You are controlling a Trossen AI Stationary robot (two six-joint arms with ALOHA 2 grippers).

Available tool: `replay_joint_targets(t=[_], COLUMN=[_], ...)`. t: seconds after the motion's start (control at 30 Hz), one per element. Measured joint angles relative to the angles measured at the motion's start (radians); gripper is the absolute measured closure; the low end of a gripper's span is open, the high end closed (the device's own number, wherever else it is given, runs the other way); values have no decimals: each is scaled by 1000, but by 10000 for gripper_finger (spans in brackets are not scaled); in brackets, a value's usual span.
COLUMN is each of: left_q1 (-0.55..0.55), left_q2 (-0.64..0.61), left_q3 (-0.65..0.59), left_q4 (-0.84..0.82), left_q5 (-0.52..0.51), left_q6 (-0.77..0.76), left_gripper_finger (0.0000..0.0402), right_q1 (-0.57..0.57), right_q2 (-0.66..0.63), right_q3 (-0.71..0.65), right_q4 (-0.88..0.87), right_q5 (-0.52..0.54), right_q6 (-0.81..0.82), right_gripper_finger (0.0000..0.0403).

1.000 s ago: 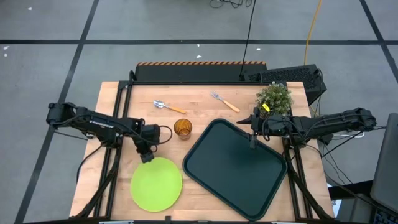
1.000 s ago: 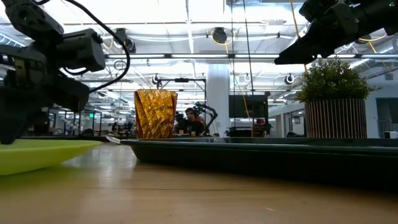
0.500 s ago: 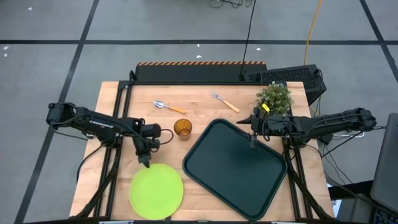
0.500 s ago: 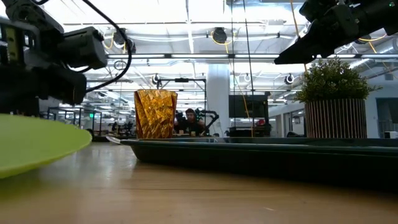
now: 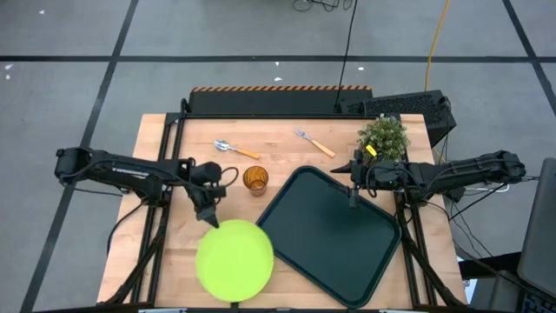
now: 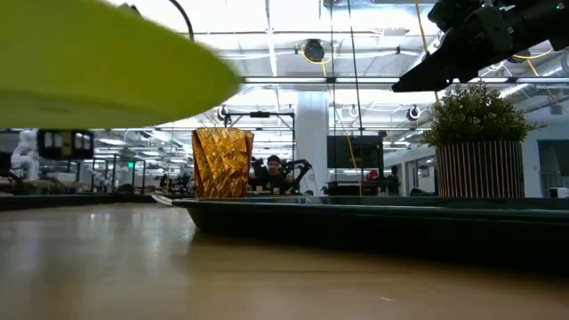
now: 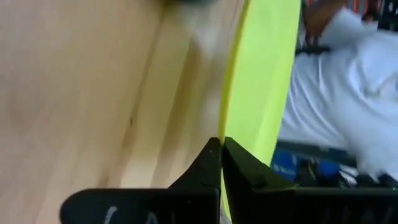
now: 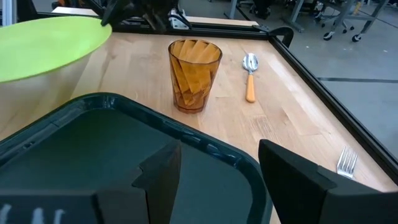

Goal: Pick and place plate/cup/fork/spoon on tray
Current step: Put the green plate on the center of the black tray

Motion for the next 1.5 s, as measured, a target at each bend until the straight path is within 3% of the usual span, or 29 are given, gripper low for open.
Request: replay_joint_targets(t=[0.47, 0.7, 0.97, 1.17, 1.5], left_q1=[-86, -168, -310, -443, -674], left_q2=[-19, 19, 163, 228, 350], left_q3=[153, 157, 157, 157, 157], left_q4=[12, 172, 339, 564, 680], left_q5=[-258, -432, -609, -898, -1327], left_q6=[-254, -409, -579, -733, -994], left_gripper_finger=[401, 401, 401, 401, 401], right_q1=[0, 0, 0, 0, 0], right_q2=[0, 0, 0, 0, 0], right_q3=[0, 0, 0, 0, 0], right_q4=[0, 0, 3, 8, -30], right_q5=[0, 0, 4, 3, -3], right_q6=[-3, -5, -69, -87, -46], right_gripper_finger=[193, 193, 193, 193, 193])
